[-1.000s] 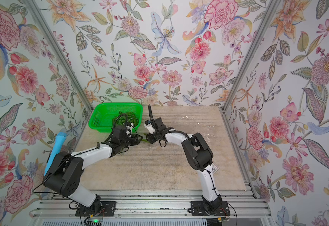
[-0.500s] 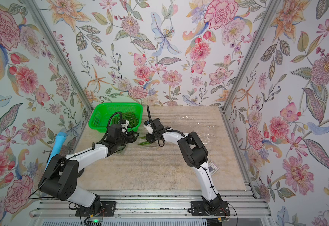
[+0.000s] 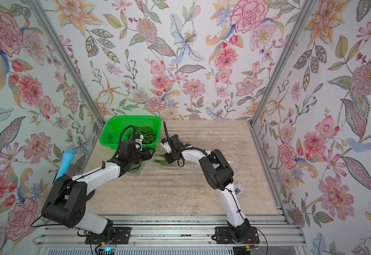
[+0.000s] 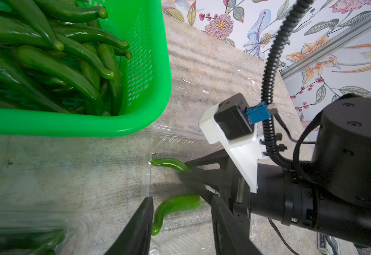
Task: Take small green peppers out of containers
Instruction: Pick up the green pepper from the packing box.
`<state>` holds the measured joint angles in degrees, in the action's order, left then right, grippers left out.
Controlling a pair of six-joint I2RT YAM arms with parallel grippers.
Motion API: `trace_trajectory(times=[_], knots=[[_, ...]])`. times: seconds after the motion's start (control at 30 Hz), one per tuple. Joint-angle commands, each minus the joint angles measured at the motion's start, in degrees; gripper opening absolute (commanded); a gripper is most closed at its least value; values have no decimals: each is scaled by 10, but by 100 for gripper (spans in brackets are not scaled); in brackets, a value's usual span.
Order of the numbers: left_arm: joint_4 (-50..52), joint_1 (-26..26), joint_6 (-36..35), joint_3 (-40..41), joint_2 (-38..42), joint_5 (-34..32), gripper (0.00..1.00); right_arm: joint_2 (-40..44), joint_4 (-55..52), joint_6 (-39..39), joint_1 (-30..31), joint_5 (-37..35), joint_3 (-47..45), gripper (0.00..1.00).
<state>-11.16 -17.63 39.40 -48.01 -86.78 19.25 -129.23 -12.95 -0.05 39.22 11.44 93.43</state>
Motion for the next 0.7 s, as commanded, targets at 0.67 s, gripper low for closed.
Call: trace_trajectory(times=[0.67], knots=[[30, 101, -29, -84, 56, 5, 48, 134, -8, 20, 9, -30, 54, 5]])
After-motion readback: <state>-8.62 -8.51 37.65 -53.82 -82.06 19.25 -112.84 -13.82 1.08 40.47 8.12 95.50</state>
